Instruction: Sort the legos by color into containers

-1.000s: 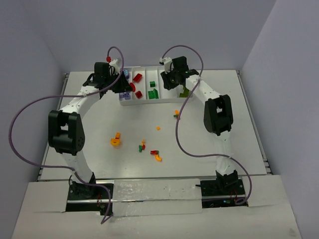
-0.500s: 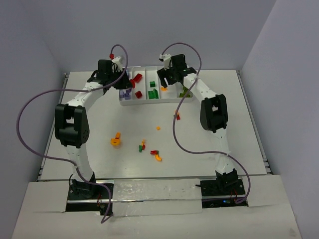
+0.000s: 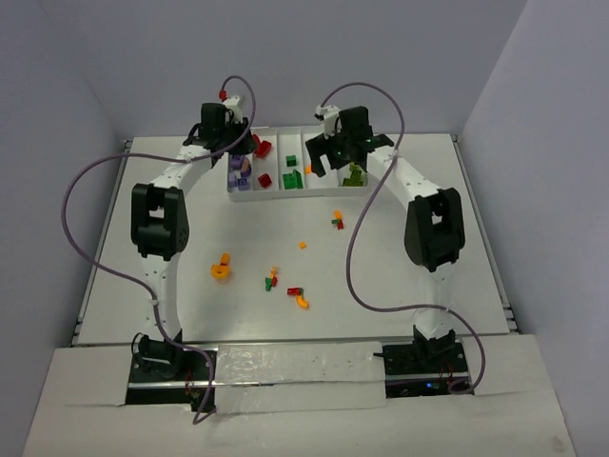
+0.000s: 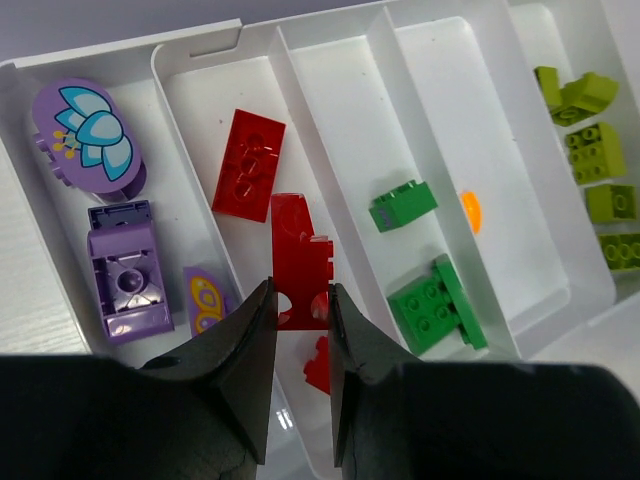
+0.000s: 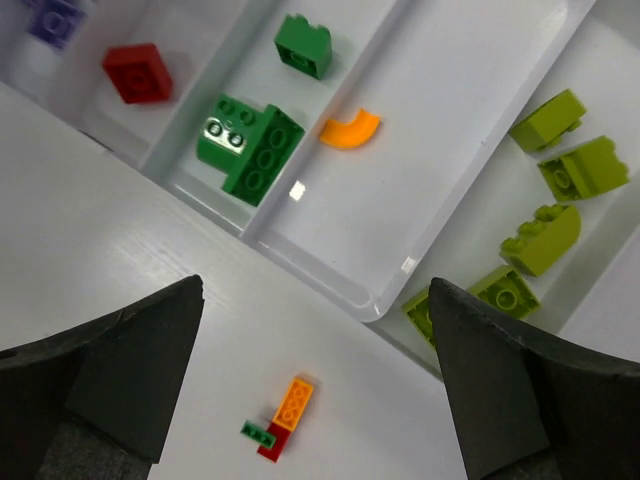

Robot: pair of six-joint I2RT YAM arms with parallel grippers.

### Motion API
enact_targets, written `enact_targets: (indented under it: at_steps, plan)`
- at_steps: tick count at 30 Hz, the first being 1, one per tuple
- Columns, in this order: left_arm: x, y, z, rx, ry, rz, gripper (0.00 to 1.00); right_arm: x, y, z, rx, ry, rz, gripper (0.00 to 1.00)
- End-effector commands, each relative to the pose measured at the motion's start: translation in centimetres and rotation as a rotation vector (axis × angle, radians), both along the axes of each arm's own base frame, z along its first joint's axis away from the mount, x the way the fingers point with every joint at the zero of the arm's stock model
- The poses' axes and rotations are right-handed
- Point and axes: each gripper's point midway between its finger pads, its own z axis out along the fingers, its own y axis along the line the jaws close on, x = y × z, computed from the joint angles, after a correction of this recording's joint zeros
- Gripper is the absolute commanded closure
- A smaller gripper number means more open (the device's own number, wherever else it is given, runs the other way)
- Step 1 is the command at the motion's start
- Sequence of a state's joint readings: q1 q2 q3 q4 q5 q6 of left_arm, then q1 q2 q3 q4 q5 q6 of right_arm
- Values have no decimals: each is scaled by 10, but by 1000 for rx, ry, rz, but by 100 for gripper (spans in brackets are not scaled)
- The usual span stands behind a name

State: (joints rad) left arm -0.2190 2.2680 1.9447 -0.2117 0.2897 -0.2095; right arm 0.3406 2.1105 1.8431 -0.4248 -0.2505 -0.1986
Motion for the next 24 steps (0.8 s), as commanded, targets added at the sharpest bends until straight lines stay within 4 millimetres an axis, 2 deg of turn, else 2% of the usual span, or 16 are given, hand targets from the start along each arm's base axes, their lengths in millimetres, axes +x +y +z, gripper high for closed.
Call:
enact_targets:
  at_steps: [1, 3, 7, 13, 24]
  plan:
    - [33, -6, 21, 5, -139, 21, 98, -13, -4, 77, 110, -137, -10, 0]
    - [44, -6, 19, 21, -173, 37, 95, -22, -7, 87, 126, -145, -12, 0]
    - [60, -6, 16, 46, -237, 58, 91, -34, -12, 88, 135, -138, -14, 0]
    - [72, -9, 7, 123, -279, 70, 90, -36, -16, 80, 133, -117, -22, 0]
    - [91, 2, -18, 238, -306, 121, 84, -38, -18, 74, 139, -94, -24, 0]
